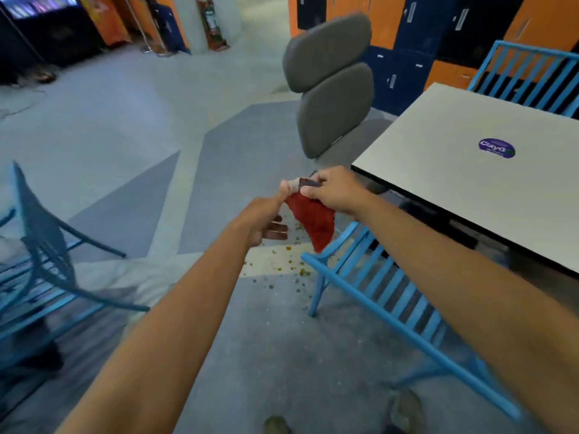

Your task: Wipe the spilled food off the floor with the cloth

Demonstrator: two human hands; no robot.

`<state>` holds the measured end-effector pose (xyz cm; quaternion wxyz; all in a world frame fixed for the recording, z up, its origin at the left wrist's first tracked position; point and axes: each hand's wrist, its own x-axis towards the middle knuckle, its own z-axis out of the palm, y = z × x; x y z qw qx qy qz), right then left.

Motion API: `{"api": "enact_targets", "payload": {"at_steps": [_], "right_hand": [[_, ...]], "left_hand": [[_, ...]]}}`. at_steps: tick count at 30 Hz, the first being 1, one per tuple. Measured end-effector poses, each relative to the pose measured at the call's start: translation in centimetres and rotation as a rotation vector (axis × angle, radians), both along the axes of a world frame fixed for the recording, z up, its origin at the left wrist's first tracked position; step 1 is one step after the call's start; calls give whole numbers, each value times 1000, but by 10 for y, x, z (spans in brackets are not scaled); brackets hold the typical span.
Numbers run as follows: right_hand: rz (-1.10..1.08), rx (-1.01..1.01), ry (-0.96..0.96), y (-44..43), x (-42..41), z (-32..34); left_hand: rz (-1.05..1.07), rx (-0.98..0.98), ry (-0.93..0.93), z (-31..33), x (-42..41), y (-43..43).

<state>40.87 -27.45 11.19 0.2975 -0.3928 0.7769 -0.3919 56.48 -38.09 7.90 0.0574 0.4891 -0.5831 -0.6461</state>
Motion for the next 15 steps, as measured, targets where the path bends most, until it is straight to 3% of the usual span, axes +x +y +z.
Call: {"api": "enact_targets", "payload": {"at_steps": [4,8,15], "right_hand": [[112,69,176,-54,73,-21],[307,143,202,-89,117,-48],[482,338,92,-147,111,-105]], "left_hand": [[46,429,172,-14,56,-35],[190,416,162,-52,86,-66],[168,462,100,-113,91,-121]]}}
